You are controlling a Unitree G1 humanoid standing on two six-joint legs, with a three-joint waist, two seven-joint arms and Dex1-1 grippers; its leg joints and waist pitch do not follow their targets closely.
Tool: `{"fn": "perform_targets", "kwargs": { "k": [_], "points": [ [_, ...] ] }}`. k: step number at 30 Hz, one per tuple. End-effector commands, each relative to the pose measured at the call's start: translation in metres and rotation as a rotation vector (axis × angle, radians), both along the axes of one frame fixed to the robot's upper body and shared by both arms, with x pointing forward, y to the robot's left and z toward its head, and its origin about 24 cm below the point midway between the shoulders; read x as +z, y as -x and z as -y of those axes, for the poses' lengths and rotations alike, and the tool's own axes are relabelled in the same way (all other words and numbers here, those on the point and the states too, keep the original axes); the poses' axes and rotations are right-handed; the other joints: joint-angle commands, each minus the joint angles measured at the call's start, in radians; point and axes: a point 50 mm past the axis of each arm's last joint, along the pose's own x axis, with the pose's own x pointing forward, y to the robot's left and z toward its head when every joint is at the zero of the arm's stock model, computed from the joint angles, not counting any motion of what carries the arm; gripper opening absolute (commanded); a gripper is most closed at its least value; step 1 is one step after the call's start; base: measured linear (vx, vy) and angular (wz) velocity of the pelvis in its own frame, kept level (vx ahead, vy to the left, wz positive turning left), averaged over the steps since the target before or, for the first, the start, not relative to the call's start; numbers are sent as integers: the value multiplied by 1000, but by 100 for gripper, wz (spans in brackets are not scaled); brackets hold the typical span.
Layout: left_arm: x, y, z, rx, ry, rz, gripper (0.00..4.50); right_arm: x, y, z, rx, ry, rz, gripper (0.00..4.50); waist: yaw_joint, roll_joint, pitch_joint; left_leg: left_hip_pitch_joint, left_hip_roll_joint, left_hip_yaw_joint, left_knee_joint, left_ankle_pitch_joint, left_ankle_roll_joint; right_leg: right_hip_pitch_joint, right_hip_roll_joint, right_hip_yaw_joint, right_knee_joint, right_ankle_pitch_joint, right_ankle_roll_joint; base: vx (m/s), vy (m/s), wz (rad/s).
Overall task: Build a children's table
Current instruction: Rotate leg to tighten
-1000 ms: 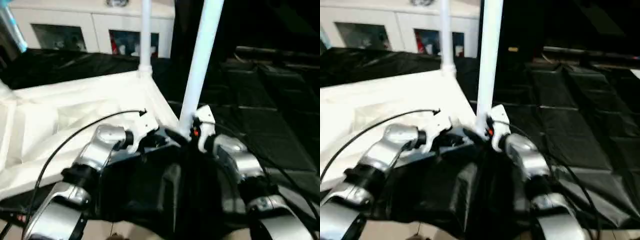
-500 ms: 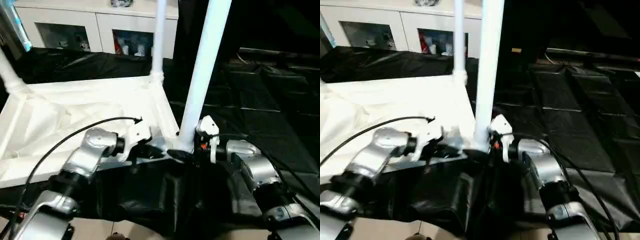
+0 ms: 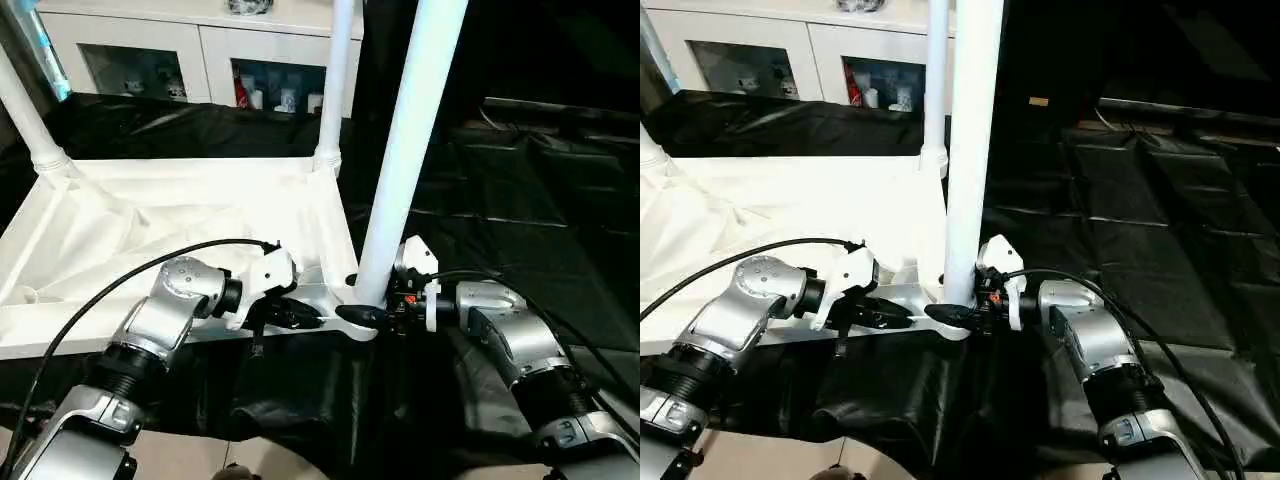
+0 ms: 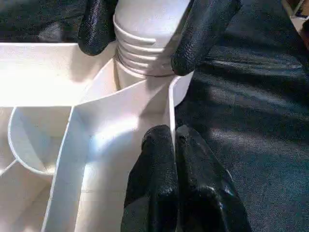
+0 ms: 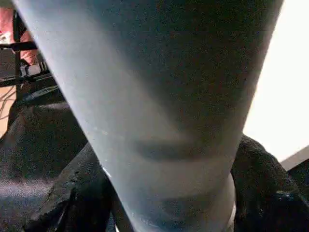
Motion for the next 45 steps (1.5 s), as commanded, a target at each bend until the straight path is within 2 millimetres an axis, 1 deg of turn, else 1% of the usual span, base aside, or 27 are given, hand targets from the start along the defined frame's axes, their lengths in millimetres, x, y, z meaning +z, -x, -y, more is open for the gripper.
{"fn": "perform_targets", "kwargs": {
  "k": [1,3,5,6,8,10,11,12,13,14,15,16,17,19,20,23,24,26,28,30,32,33,34,38,40,43,45],
  "points": [
    [3,-2,15,-17,37,19,0,-3,1,-7,-20,0,-17,273,-5,0,-66,10,43,-8,-68,-271,22,49,-62,55,-69,-329,-187,0,0,0],
    [4,-16,23,113,50,61,0,-13,-10,-13,-199,50,-32,272,-8,0,-64,10,41,-9,-70,-278,12,45,-61,55,-72,-359,-176,0,0,0],
    [6,-25,29,187,51,88,0,-21,-18,-17,-345,84,-41,272,-12,-1,-60,16,36,-12,-68,-321,-14,40,-66,52,-83,-468,-147,0,0,0],
    [6,-26,30,197,50,91,0,-22,-19,-18,-366,85,-43,272,-13,-1,-60,19,36,-13,-67,-334,-18,37,-67,51,-87,-497,-137,0,0,0],
    [8,-34,36,254,47,107,0,-26,-25,-24,-487,80,-65,272,-25,-1,-59,17,32,-17,-67,-362,-22,36,-67,46,-96,-560,-105,0,0,0],
    [12,-42,48,314,53,125,0,-27,-33,-36,-618,36,-98,272,-33,4,-60,19,33,-19,-66,-372,-24,32,-68,46,-100,-566,-97,0,0,0],
    [12,-42,48,314,53,125,0,-27,-33,-36,-618,36,-98,272,-35,2,-60,19,32,-19,-65,-375,-24,32,-66,44,-101,-568,-95,0,0,0],
    [12,-43,51,327,54,129,0,-26,-34,-39,-639,26,-102,272,-35,1,-61,17,32,-20,-66,-372,-19,36,-67,43,-101,-562,-95,0,0,0],
    [13,-45,54,339,56,139,0,-24,-36,-45,-657,24,-82,272,-36,8,-62,16,34,-19,-67,-368,-15,33,-67,46,-101,-537,-101,0,0,0],
    [14,-47,58,358,62,150,0,-19,-39,-52,-665,32,-13,272,-36,8,-64,15,35,-19,-68,-363,-15,35,-66,46,-95,-507,-110,0,0,0],
    [15,-48,60,356,67,158,0,-18,-39,-56,-649,19,3,272,-38,7,-64,15,33,-16,-67,-361,-14,33,-64,47,-97,-497,-114,0,0,0],
    [15,-48,61,352,71,160,0,-17,-39,-58,-637,3,-6,272,-37,7,-66,15,33,-16,-67,-359,-12,35,-64,48,-93,-471,-125,0,0,0],
    [14,-48,62,349,73,161,0,-17,-38,-60,-631,-12,-20,328,-36,6,-67,13,34,-16,-67,-348,-8,38,-64,50,-89,-447,-133,0,0,0],
    [13,-45,63,320,77,151,0,-15,-37,-64,-597,-69,-56,341,-33,4,-68,8,37,-13,-69,-318,7,43,-62,53,-78,-361,-164,0,0,0],
    [13,-45,63,318,77,150,0,-15,-37,-64,-593,-72,-57,348,-31,5,-69,7,37,-12,-68,-306,13,46,-62,54,-74,-331,-175,0,0,0],
    [12,-40,61,264,88,148,0,-12,-35,-61,-507,-66,-25,386,-30,2,-70,6,37,-9,-67,-286,22,50,-63,55,-70,-307,-190,0,0,0],
    [12,-40,61,264,88,148,0,-12,-35,-61,-507,-66,-25,386,-29,3,-69,7,37,-10,-68,-286,24,50,-64,54,-71,-309,-190,0,0,0],
    [10,-32,54,173,89,129,0,-7,-30,-53,-357,-74,9,391,-27,3,-69,6,38,-9,-67,-280,31,52,-64,54,-71,-312,-190,0,0,0],
    [9,-28,51,138,90,123,0,-4,-29,-50,-321,-80,17,391,-26,1,-69,4,40,-9,-67,-267,43,55,-65,56,-69,-290,-191,0,0,0],
    [8,-25,47,105,87,111,0,-1,-28,-46,-277,-89,21,391,-28,2,-71,5,41,-8,-66,-249,47,53,-63,56,-64,-260,-206,0,0,0],
    [7,-22,43,74,80,103,0,2,-25,-40,-220,-88,26,391,-25,4,-69,7,42,-7,-66,-252,48,53,-64,56,-64,-261,-217,0,0,0],
    [7,-20,39,55,72,96,0,4,-22,-36,-170,-78,34,391,-23,4,-68,8,43,-8,-67,-256,48,54,-63,56,-65,-265,-215,0,0,0],
    [6,-18,35,34,63,91,0,5,-19,-31,-124,-64,45,391,-21,4,-67,9,43,-5,-67,-264,47,50,-62,57,-65,-274,-213,0,0,0],
    [3,-11,20,-34,20,68,0,4,-8,-15,1,-26,28,391,-11,3,-65,8,47,-7,-69,-276,41,53,-62,56,-65,-302,-201,0,0,0],
    [3,-8,16,-52,19,58,0,3,-5,-11,31,-17,19,391,-8,2,-65,8,47,-6,-70,-280,38,50,-62,56,-67,-319,-196,0,0,0],
    [5,-3,13,-93,25,31,0,4,-1,-7,72,-9,0,357,-3,-1,-63,11,47,-6,-69,-289,28,47,-65,57,-70,-362,-183,0,0,0],
    [5,1,11,-118,27,13,0,4,1,-6,87,-7,-6,357,2,0,-65,11,48,-7,-70,-281,26,48,-66,58,-67,-353,-185,0,0,0]
  ]
}}
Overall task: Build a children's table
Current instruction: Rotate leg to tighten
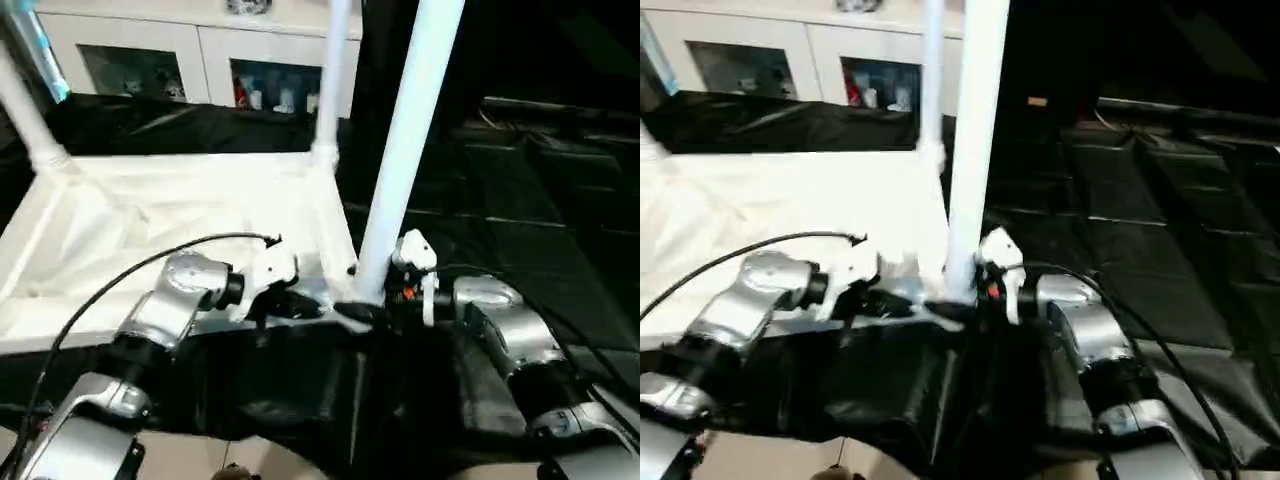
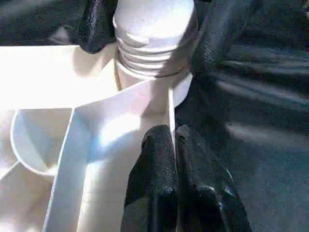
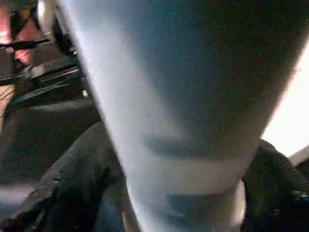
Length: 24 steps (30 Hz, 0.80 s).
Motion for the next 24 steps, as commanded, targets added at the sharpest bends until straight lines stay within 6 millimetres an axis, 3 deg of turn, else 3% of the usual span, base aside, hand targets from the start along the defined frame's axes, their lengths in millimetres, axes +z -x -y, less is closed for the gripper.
{"fn": "perform_targets", "kwargs": {
  "k": [1,8,11,12,14,15,16,19,24],
  "points": [
    [5,7,14,-105,32,-10,0,3,4,-8,64,-11,-6,335,-1,3,-65,10,48,-6,-69,-275,28,47,-63,57,-71,-328,-192,0,0,0],
    [4,8,15,-104,36,-19,0,3,8,-11,84,-21,-20,281,-1,3,-65,10,45,-7,-69,-281,19,47,-64,57,-73,-349,-181,0,0,0],
    [3,1,17,-19,35,8,0,2,7,-14,49,-32,-19,270,-3,4,-65,10,45,-7,-70,-274,17,47,-63,57,-71,-327,-186,0,0,0],
    [5,-8,21,77,57,33,0,-1,-1,-17,-73,-36,-19,270,-2,3,-65,11,45,-8,-70,-277,16,46,-63,56,-73,-331,-186,0,0,0],
    [6,-11,22,107,68,38,0,-3,-4,-18,-123,-35,-24,269,-5,2,-62,14,41,-8,-69,-292,2,42,-64,57,-77,-370,-178,0,0,0],
    [7,-15,25,141,85,41,0,-6,-8,-19,-192,-22,-26,268,-10,-1,-62,9,40,-11,-70,-302,-6,47,-66,55,-81,-422,-154,0,0,0],
    [8,-18,28,170,94,43,0,-10,-11,-21,-250,-1,-28,268,-10,0,-63,13,40,-11,-70,-304,-9,42,-67,55,-83,-429,-150,0,0,0],
    [9,-27,38,255,111,51,0,-21,-19,-28,-414,42,-43,268,-25,-2,-61,12,36,-14,-68,-320,-22,40,-67,53,-89,-481,-131,0,0,0],
    [9,-39,54,382,104,69,0,-26,-29,-44,-631,34,-79,267,-37,0,-63,11,33,-14,-67,-316,-9,40,-64,51,-92,-479,-127,0,0,0]
  ]
}}
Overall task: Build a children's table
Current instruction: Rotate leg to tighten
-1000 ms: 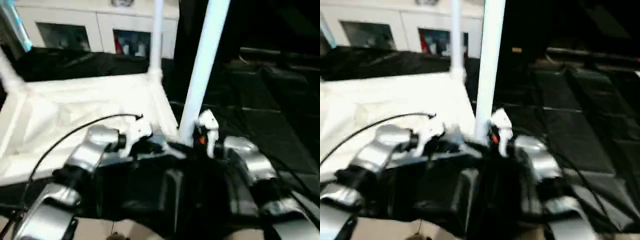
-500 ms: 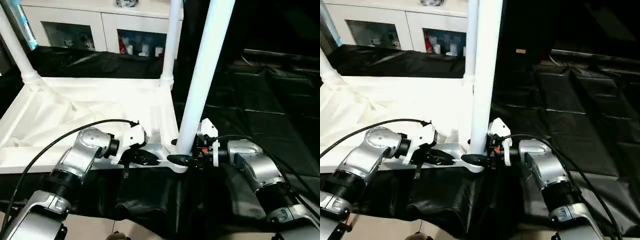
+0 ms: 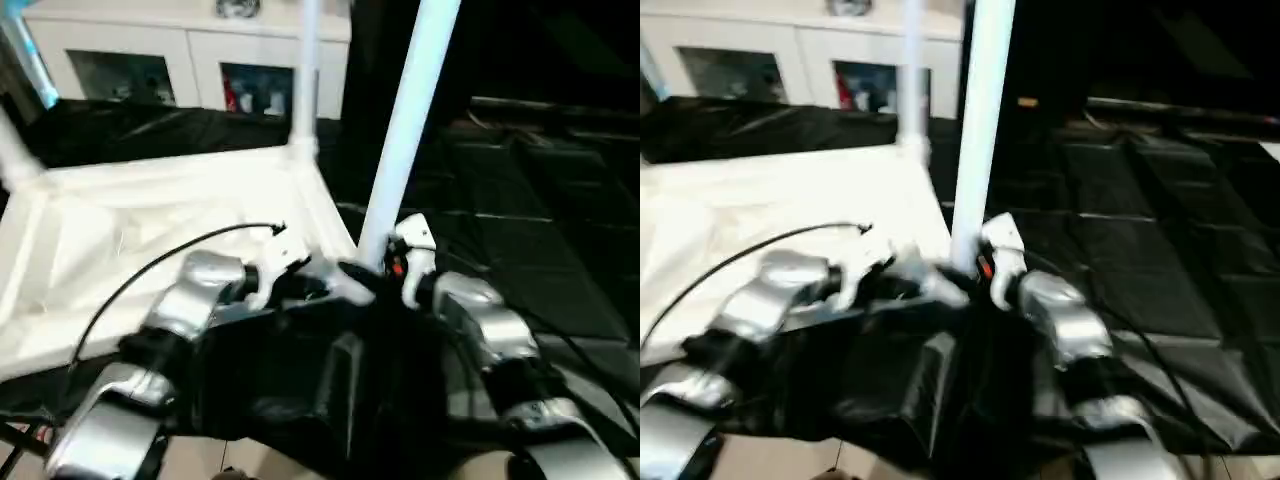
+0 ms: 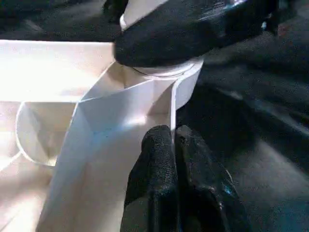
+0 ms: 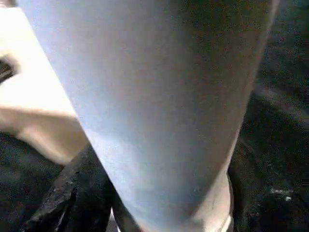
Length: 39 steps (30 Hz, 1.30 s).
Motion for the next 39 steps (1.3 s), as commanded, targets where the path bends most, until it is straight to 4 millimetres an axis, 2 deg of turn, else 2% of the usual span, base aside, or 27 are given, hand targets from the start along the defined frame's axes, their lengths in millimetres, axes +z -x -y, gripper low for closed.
{"fn": "perform_targets", "kwargs": {
  "k": [1,3,4,5,6,8,9,10,11,17,20,22,25,26,30,31,33,37,39],
  "points": [
    [14,-8,24,32,80,60,0,-18,7,-25,2,37,-68,267,-2,0,-63,8,35,-13,-68,-314,-6,37,-65,51,-94,-463,-133,0,0,0],
    [14,-9,26,43,79,65,0,-16,6,-29,4,52,-49,267,-3,4,-64,6,34,-13,-70,-308,-3,40,-63,51,-91,-431,-141,0,0,0],
    [15,-9,28,32,71,79,0,-14,6,-34,23,52,-24,302,-3,5,-65,6,35,-11,-69,-309,-1,38,-62,51,-90,-414,-146,0,0,0],
    [16,-9,29,17,73,85,0,-12,6,-35,47,12,-24,302,-2,4,-65,6,35,-11,-69,-308,4,41,-62,52,-89,-401,-152,0,0,0],
    [16,-8,29,7,75,88,0,-10,6,-36,58,-17,-25,337,-1,4,-65,5,35,-11,-70,-306,8,42,-63,52,-88,-393,-154,0,0,0],
    [17,-6,29,-21,87,88,0,-7,5,-35,75,-41,-15,337,-1,5,-65,4,37,-10,-70,-303,17,44,-61,53,-84,-359,-168,0,0,0],
    [17,-4,28,-41,90,86,0,-5,5,-33,97,-35,2,364,-2,4,-65,3,36,-10,-71,-303,18,45,-61,53,-83,-359,-169,0,0,0],
    [16,-3,27,-57,90,84,0,-3,5,-32,115,-24,19,364,-1,4,-66,3,36,-10,-70,-300,20,47,-62,53,-83,-358,-171,0,0,0],
    [16,-1,26,-78,90,82,0,-1,4,-30,124,-2,45,384,1,4,-67,3,38,-10,-70,-292,21,47,-63,53,-82,-349,-175,0,0,0],
    [14,13,20,-236,112,69,0,8,10,-14,300,10,119,384,3,2,-69,-1,39,-7,-67,-245,49,53,-63,55,-72,-266,-203,0,0,0],
    [12,23,10,-324,92,37,0,12,21,3,466,24,133,384,9,4,-69,0,43,-4,-65,-227,71,53,-60,55,-65,-216,-225,0,0,0],
    [12,25,6,-345,86,21,0,12,25,8,526,12,111,384,12,4,-66,2,42,-4,-66,-241,67,52,-60,54,-69,-245,-226,0,0,0],
    [11,28,-2,-374,69,10,0,12,31,12,598,4,81,384,15,6,-64,4,46,-6,-69,-279,52,51,-62,53,-75,-314,-210,0,0,0],
    [10,30,-5,-390,56,1,0,11,33,14,628,10,68,384,15,6,-63,2,45,-7,-70,-283,46,51,-61,53,-75,-326,-206,0,0,0],
    [9,33,-12,-417,35,-21,0,11,38,16,682,12,45,384,17,5,-64,3,45,-8,-70,-284,39,49,-62,54,-75,-335,-197,0,0,0],
    [8,35,-15,-429,28,-34,0,11,40,17,702,8,35,357,18,4,-65,1,46,-8,-70,-272,41,52,-62,54,-72,-317,-200,0,0,0],
    [8,39,-20,-452,21,-65,0,12,42,16,726,-3,21,357,20,5,-65,2,48,-8,-70,-268,40,49,-62,54,-70,-308,-205,0,0,0],
    [9,41,-22,-463,22,-88,0,13,44,15,739,-12,13,310,25,5,-65,4,47,-6,-70,-264,35,47,-62,55,-69,-301,-211,0,0,0],
    [9,41,-21,-457,19,-79,0,12,45,13,742,-16,10,301,29,5,-64,6,46,-6,-70,-271,29,46,-62,55,-71,-317,-205,0,0,0]
  ]
}}
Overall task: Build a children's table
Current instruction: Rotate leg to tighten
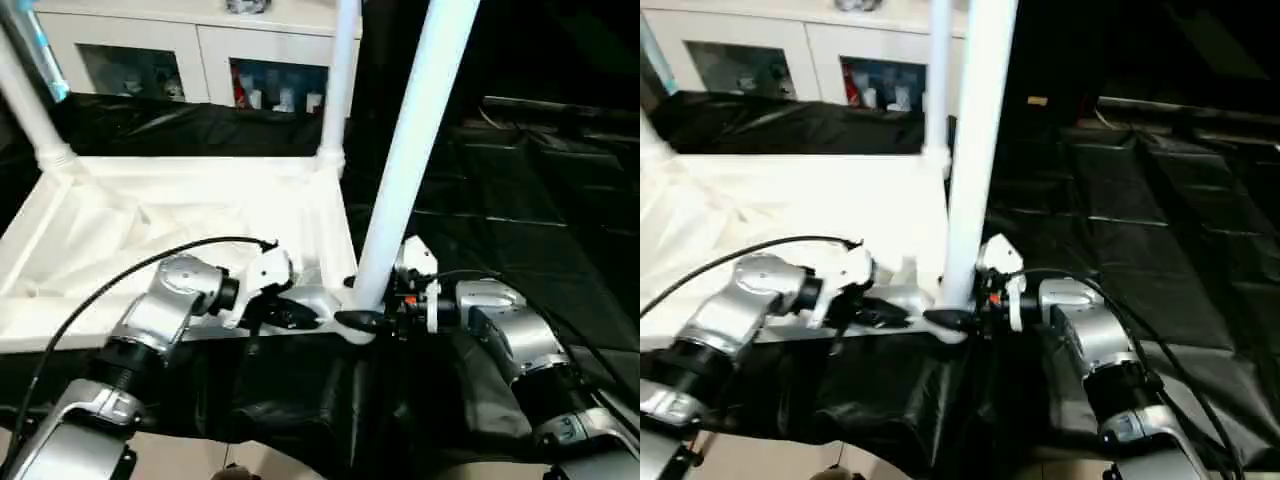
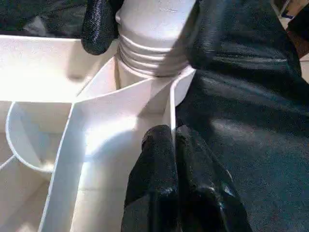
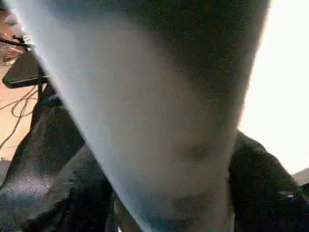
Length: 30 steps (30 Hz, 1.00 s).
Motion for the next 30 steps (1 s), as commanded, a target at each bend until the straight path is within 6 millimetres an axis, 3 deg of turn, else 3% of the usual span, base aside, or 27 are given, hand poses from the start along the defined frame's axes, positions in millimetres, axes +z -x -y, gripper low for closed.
{"fn": "perform_targets", "kwargs": {
  "k": [1,8,10,11,15,22,25,26,30],
  "points": [
    [2,4,15,-68,29,5,0,3,3,-9,42,-9,5,289,-3,2,-65,9,44,-7,-69,-272,25,50,-63,56,-73,-327,-193,0,0,0],
    [8,-10,26,64,88,63,0,-3,-2,-16,-68,-16,-9,265,-2,0,-65,10,42,-8,-68,-268,18,49,-64,55,-75,-339,-181,0,0,0],
    [12,-19,34,138,108,92,0,-10,-12,-22,-230,6,-6,265,-7,0,-64,11,40,-9,-69,-273,5,45,-65,56,-79,-369,-168,0,0,0],
    [13,-22,36,167,112,101,0,-13,-16,-24,-292,25,13,264,-11,-2,-66,7,38,-12,-69,-275,-5,50,-66,53,-78,-381,-162,0,0,0],
    [15,-34,46,270,109,135,0,-21,-29,-31,-511,57,1,264,-31,-1,-64,9,35,-13,-68,-296,-8,46,-65,53,-85,-418,-153,0,0,0],
    [17,-50,65,425,115,199,0,-23,-41,-56,-722,41,-29,264,-34,3,-69,10,34,-10,-66,-261,-6,48,-62,55,-75,-314,-185,0,0,0],
    [18,-48,68,397,137,202,0,-23,-41,-62,-706,-25,-81,264,-30,1,-71,6,34,-7,-64,-244,19,53,-63,55,-73,-284,-187,0,0,0],
    [19,-48,68,389,141,201,0,-22,-40,-63,-699,-35,-81,319,-29,2,-70,7,35,-7,-65,-239,25,53,-62,55,-73,-278,-189,0,0,0],
    [17,-42,66,326,156,194,0,-19,-40,-60,-645,-43,-60,353,-28,3,-69,8,36,-8,-66,-257,26,52,-63,54,-75,-300,-188,0,0,0]
  ]
}}
